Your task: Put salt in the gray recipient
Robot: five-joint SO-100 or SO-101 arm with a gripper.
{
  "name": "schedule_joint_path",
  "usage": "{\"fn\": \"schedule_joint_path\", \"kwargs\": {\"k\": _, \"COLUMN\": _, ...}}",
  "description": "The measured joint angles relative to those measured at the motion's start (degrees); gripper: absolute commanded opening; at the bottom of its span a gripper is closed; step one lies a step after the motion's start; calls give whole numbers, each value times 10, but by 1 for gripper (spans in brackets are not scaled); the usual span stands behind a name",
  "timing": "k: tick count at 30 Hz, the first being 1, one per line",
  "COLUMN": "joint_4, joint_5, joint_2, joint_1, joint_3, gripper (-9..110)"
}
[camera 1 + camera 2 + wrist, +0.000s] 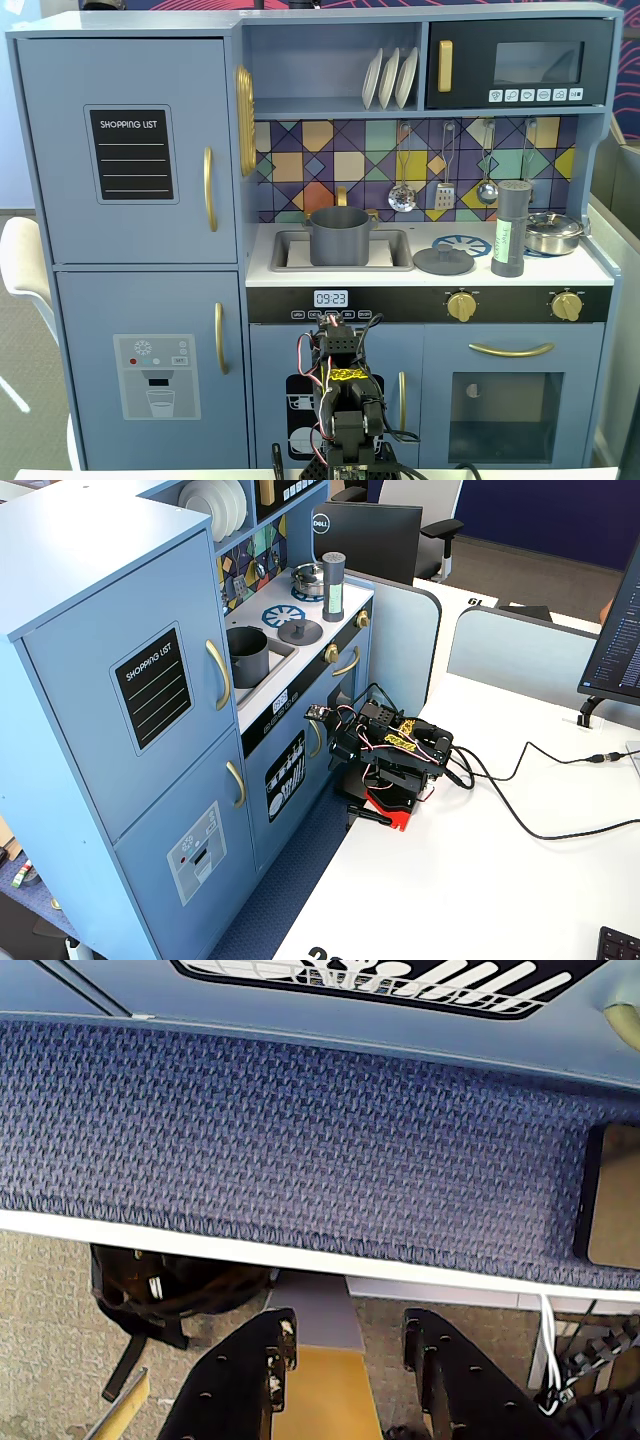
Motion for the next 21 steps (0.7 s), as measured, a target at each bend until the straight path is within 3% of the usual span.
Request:
{"fn": "schedule_joint_path", "kwargs": {"k": 4, "joint_4": 0, "joint_5": 0, "joint_2": 0, "joint_1": -8, "joint_3": 0, "gripper": 13}}
{"fn": "schedule_joint_path", "kwargs": {"k": 10, "joint_4": 0, "joint_5": 0, "joint_2": 0, "joint_1": -14, "joint_3": 0, "gripper": 0}}
{"fn": "schedule_joint_path", "kwargs": {"k": 21, "joint_4": -15, "joint_5": -4, "joint_2": 0, "joint_1": 2, "joint_3": -2, "gripper": 0}}
